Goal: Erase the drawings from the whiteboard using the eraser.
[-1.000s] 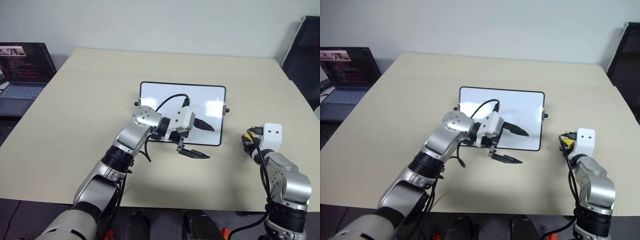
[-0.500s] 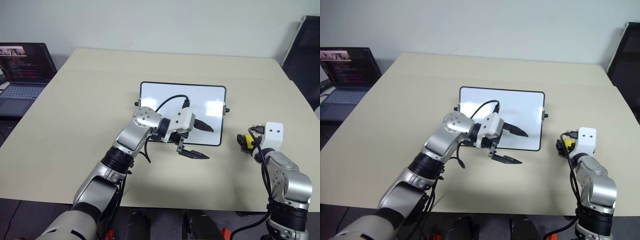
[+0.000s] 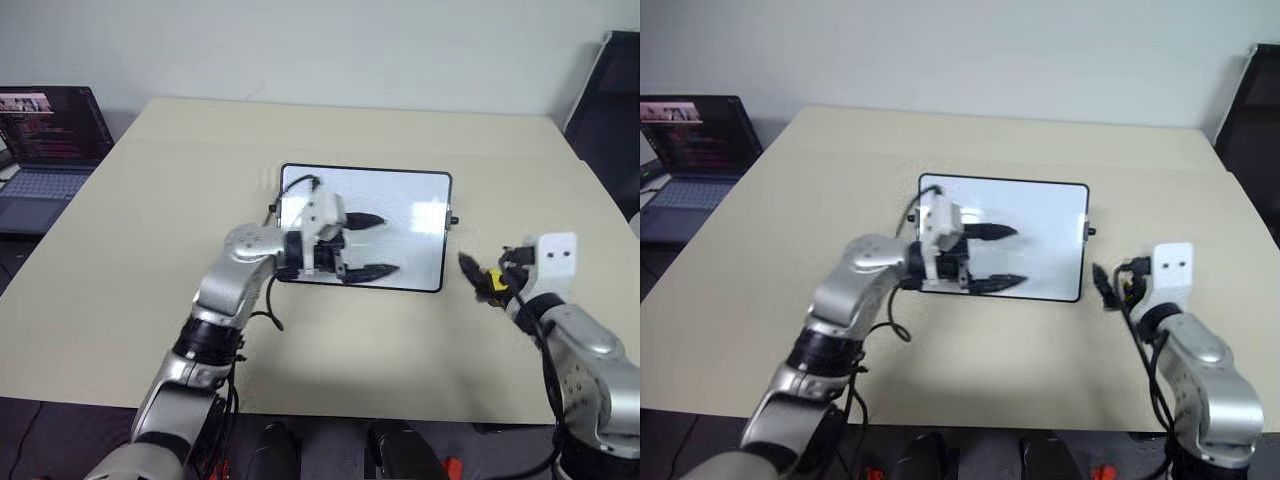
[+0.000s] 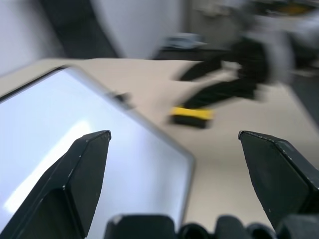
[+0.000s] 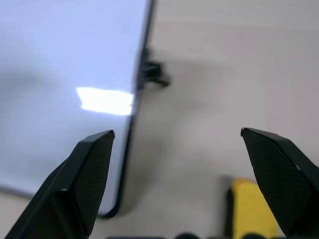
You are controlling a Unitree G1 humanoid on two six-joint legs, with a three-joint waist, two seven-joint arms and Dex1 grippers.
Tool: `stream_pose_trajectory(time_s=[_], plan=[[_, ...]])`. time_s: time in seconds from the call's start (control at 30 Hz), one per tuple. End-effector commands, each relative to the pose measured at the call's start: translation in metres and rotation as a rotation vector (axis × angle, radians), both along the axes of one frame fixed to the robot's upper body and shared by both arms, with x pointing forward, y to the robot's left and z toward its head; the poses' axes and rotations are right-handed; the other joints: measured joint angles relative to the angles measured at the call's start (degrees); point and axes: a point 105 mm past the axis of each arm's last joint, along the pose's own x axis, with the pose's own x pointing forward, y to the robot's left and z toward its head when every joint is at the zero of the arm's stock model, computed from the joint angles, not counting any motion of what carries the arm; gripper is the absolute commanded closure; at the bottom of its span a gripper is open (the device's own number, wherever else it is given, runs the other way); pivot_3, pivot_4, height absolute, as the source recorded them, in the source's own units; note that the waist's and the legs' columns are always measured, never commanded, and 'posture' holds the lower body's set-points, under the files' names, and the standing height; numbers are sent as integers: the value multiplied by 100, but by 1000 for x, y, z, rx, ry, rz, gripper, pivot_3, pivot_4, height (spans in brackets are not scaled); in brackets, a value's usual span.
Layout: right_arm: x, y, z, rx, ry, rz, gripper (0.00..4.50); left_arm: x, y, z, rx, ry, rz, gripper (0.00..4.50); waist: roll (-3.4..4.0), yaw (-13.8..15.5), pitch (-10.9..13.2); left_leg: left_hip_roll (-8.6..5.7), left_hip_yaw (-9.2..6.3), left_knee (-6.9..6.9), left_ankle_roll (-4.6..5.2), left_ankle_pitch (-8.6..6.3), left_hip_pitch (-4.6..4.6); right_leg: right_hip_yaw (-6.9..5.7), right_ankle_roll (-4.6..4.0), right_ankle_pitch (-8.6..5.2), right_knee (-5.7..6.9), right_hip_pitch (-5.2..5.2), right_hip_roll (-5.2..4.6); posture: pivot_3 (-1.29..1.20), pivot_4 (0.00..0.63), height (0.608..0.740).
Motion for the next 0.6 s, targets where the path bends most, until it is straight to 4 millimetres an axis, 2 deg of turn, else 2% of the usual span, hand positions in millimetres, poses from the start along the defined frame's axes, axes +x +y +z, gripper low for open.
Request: stream_pose_trajectory(time_s=[0.03,0.2,0.3,0.43,0.6], plan=[[-18,17,20,-61,-210,68,43,-8,63,6,-126,1,371,0,5,-16,-4,0,0,0,0,0,1,2,1,-1,-2,0,-1,0,150,740],[-31,8,5,17,-223,39,43,-28,112,-25,-96,30,709,0,-8,64,-6,2,-1,6,-2,-1,5,-5,-2,-7,-1,7,-4,0,150,740],[-41,2,-8,20,-189,35,43,-30,135,-32,-76,-8,910,0,-19,133,-8,-21,-1,23,-2,0,21,-7,-28,-21,-6,31,-31,0,150,740],[-52,-5,-10,40,-181,6,43,-34,141,-41,-57,-19,1022,0,-31,127,-14,-64,-2,34,4,4,31,16,-25,-19,-10,17,-61,0,150,740],[-62,5,-7,41,-170,24,43,-35,147,-60,-69,35,1081,0,-37,120,-19,-77,-6,36,9,7,31,19,-23,-18,-10,15,-71,0,150,740]])
